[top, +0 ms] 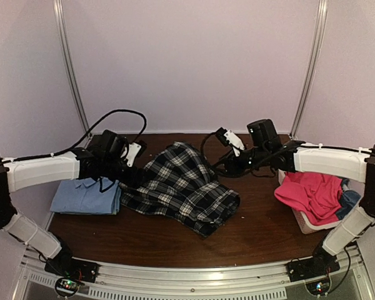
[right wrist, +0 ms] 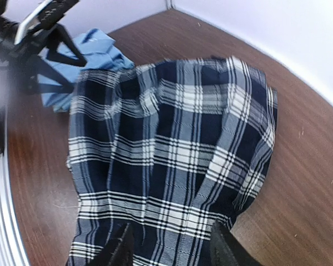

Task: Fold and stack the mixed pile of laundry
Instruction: Fold the flattened skirt at the center of the board, then rotate the rectangle-folded skirt at the center of the board.

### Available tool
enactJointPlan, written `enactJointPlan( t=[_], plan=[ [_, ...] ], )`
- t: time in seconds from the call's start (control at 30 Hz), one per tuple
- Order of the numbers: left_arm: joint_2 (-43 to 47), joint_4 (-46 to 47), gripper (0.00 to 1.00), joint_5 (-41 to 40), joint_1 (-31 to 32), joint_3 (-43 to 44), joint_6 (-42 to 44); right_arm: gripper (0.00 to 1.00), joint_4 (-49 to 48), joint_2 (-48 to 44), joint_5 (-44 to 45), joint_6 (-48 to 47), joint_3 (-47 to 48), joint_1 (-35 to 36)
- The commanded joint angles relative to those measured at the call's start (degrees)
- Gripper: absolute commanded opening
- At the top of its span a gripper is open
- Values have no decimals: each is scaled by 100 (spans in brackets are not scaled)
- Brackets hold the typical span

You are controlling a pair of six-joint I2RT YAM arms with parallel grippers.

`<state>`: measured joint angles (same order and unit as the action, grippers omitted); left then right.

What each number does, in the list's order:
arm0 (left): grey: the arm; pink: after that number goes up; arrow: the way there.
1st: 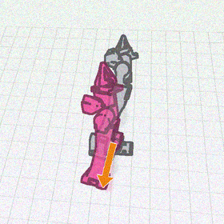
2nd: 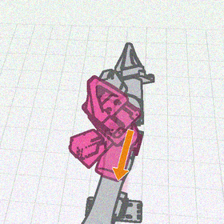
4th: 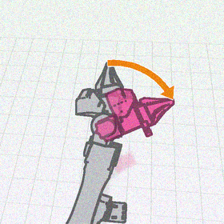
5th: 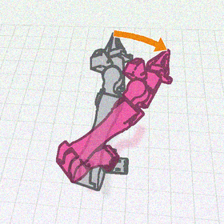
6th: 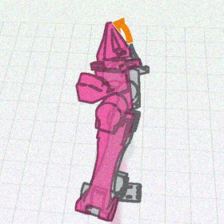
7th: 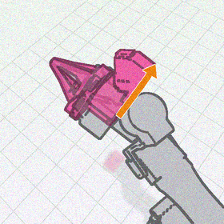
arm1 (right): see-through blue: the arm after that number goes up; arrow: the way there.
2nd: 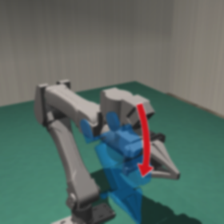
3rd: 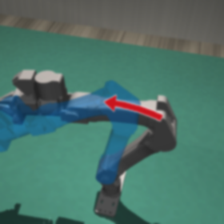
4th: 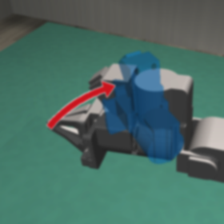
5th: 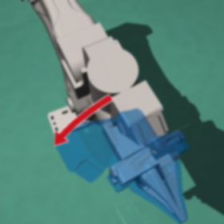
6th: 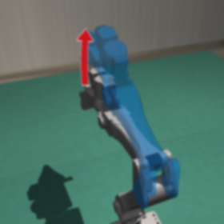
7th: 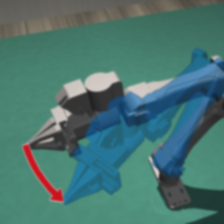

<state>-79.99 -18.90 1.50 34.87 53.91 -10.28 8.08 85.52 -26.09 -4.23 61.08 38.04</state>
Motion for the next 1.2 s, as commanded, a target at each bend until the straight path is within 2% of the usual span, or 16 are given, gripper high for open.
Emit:
enactJointPlan(
  t=[0.0,0.17,0.3,0.47,0.57,0.63,0.7,0.8,0.9,0.97,1.17],
  plan=[
    [-701,307,61,-4,94,-48,-732,41,462,1021,143,169,227,-121],
    [-1752,181,43,-497,41,391,-736,34,564,1605,31,417,-33,-114],
    [-2596,210,28,-168,-155,732,-800,34,339,1442,-250,979,-675,1],
    [-3361,471,24,368,-165,1504,-430,35,-103,1058,-413,1754,-1371,717],
    [-3684,295,32,477,-173,2151,-118,43,-142,789,-671,2033,-1475,1129],
    [-3558,281,45,315,-187,2405,148,50,-180,368,-1005,2016,-1435,1244],
    [-3215,418,54,326,-256,2517,355,56,-267,-161,-1168,1914,-1304,1209],
    [-2356,1107,65,541,-249,2085,667,61,-489,-651,-1103,1786,-1057,725],
    [-1468,1806,68,754,-113,1067,953,59,-566,-202,-1246,1729,-659,26],
    [-957,1983,68,574,215,549,1495,55,-408,341,-1401,1605,-198,-176],
    [-48,1549,72,-966,2043,-480,2964,48,-522,1715,-2081,1572,884,-201]
  ],
)
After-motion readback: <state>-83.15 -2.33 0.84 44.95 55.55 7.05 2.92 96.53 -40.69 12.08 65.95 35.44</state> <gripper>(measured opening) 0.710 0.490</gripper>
